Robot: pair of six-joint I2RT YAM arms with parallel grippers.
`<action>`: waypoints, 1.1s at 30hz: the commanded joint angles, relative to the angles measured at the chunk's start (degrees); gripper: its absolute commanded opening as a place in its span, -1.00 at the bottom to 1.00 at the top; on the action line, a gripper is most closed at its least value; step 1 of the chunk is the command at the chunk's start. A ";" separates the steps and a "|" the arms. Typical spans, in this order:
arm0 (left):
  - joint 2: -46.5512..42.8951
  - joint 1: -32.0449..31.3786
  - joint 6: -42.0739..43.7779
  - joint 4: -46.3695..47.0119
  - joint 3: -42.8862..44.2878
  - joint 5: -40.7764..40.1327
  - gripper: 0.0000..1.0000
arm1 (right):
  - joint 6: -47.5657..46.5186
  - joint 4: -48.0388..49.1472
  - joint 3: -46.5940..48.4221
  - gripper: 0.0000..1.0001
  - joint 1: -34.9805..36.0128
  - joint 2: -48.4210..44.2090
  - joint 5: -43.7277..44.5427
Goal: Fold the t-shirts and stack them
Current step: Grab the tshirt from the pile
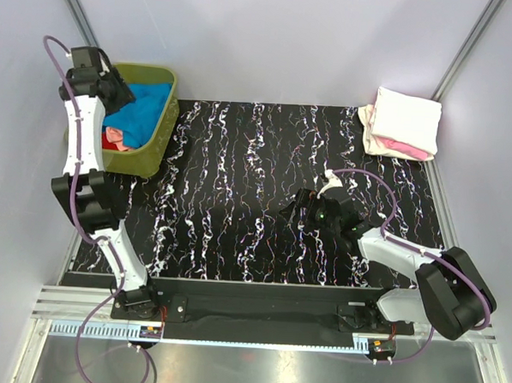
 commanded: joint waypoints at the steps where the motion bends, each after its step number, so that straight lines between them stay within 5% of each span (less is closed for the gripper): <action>1: 2.22 -1.49 1.96 -0.67 -0.31 -3.90 0.12 | -0.54 1.07 2.32 0.99 0.29 0.45 -0.18; 22: 6.26 -3.86 3.36 -1.02 -3.13 -15.24 0.14 | -0.63 0.98 2.67 0.99 0.29 0.89 -0.27; 25: 8.28 -4.57 3.80 -0.85 -1.64 -13.76 -0.18 | -0.63 0.89 2.67 0.99 0.20 0.98 -0.27; 28: 11.00 -5.79 3.98 -2.43 1.61 -13.84 -1.00 | -0.63 0.89 2.76 0.99 0.29 0.98 -0.27; 33: 6.12 -8.52 3.28 -1.73 4.08 -14.37 -1.00 | -0.71 1.07 2.76 0.99 0.29 1.41 -0.35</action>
